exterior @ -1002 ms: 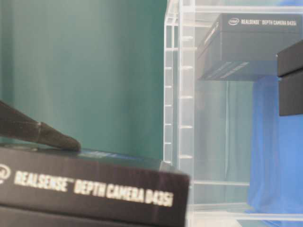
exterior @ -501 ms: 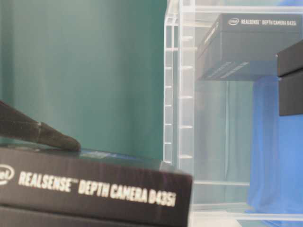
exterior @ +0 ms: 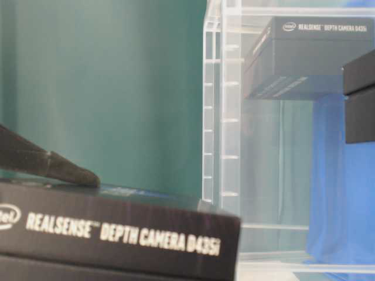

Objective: Take the box out of the case with the right arm.
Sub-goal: 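Carry the held box forward over the case front wall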

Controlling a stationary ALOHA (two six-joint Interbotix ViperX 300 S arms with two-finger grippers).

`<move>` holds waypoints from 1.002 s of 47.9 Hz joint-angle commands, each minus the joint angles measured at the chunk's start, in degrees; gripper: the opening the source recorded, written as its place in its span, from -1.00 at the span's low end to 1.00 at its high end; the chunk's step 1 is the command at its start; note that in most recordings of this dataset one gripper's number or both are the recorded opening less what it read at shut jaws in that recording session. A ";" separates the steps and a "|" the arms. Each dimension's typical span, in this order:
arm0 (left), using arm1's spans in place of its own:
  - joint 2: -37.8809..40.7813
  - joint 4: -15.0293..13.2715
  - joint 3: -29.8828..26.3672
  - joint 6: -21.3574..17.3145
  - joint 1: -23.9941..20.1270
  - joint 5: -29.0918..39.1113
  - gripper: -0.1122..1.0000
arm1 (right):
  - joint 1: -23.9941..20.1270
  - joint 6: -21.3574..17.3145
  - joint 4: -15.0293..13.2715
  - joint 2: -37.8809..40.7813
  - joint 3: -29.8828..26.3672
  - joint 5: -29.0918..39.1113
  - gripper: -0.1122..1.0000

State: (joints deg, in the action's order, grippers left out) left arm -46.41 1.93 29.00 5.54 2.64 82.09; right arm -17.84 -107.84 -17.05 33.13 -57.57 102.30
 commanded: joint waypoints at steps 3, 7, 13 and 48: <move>0.26 0.09 -1.32 -0.09 -0.09 -0.26 -0.80 | 0.00 0.09 -0.26 -3.60 -1.67 0.09 0.42; 0.26 0.09 -1.41 -0.09 -0.18 -0.26 -0.80 | 0.00 0.00 -0.26 -3.52 -1.76 0.09 0.42; 0.26 0.09 -1.32 0.00 -0.18 -0.26 -0.80 | 0.00 0.00 0.26 -2.46 -1.58 0.09 0.42; 0.18 0.09 -1.32 0.00 -0.18 -0.26 -0.80 | 3.69 -1.85 8.35 3.25 15.21 -15.91 0.42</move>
State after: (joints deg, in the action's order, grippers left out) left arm -46.49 1.93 29.00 5.54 2.72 82.09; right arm -14.24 -109.16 -9.67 38.06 -43.77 89.12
